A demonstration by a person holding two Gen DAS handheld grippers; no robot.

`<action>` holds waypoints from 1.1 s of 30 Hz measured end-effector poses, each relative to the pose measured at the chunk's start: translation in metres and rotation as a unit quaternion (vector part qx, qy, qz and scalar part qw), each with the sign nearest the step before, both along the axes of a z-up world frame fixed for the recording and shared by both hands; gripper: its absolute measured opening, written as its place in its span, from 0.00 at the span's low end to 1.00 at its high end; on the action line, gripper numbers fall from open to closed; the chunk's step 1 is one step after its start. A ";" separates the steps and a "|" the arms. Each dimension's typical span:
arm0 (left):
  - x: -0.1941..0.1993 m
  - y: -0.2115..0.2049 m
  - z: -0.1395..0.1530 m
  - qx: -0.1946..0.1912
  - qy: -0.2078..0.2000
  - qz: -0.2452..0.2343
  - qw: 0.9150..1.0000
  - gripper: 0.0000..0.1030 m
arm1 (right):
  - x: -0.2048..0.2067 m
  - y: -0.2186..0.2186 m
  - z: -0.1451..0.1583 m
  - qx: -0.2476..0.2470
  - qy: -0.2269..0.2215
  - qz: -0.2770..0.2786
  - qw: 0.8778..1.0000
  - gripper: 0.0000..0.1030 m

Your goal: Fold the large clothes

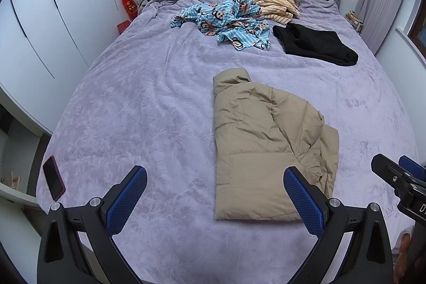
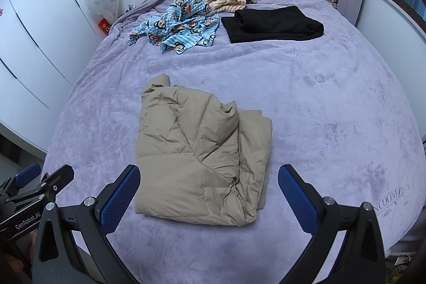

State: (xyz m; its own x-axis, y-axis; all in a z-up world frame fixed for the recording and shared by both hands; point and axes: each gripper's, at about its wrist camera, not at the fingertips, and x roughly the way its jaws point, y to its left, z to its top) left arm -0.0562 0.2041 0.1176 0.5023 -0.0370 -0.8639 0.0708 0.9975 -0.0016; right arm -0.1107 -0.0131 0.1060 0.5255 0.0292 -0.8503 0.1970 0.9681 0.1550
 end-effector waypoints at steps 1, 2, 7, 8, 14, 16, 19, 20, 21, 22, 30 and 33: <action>0.000 0.000 0.000 0.000 0.000 0.000 1.000 1.00 | 0.000 0.000 0.000 0.000 0.000 0.001 1.000 1.00; 0.000 0.000 0.000 0.000 0.000 0.000 1.000 1.00 | -0.001 0.001 -0.001 0.000 0.000 0.001 1.000 1.00; 0.000 0.000 0.000 0.001 0.000 0.000 1.000 1.00 | 0.000 -0.001 0.000 0.000 0.001 0.001 1.000 1.00; 0.000 0.000 0.000 0.000 0.000 0.000 1.000 1.00 | 0.000 0.000 0.000 0.000 0.001 0.001 1.000 1.00; -0.001 -0.001 0.000 0.000 0.001 -0.001 1.000 1.00 | 0.000 0.000 -0.001 0.001 0.001 0.002 1.000 1.00; 0.000 -0.001 -0.001 0.001 0.001 -0.004 1.000 1.00 | 0.000 0.001 0.000 0.000 0.001 0.002 1.000 1.00; 0.000 -0.001 -0.001 0.000 0.001 -0.003 1.000 1.00 | -0.001 0.003 -0.001 0.001 0.003 0.002 1.000 1.00; 0.000 -0.001 0.000 0.000 0.000 -0.003 1.000 1.00 | -0.002 0.004 -0.002 0.001 0.003 0.003 1.000 1.00; 0.000 0.000 -0.001 -0.001 0.000 -0.001 1.000 1.00 | -0.003 0.006 -0.003 0.001 0.004 0.003 1.000 1.00; 0.002 0.000 -0.001 -0.002 0.000 -0.002 1.000 1.00 | -0.001 0.004 -0.002 0.001 0.003 0.002 1.000 1.00; 0.004 0.004 0.001 0.002 -0.009 -0.004 1.000 1.00 | -0.007 0.007 -0.006 0.003 0.006 0.001 1.000 1.00; 0.005 0.004 0.001 0.001 -0.008 -0.005 1.000 1.00 | -0.007 0.006 -0.006 0.004 0.006 0.000 1.000 1.00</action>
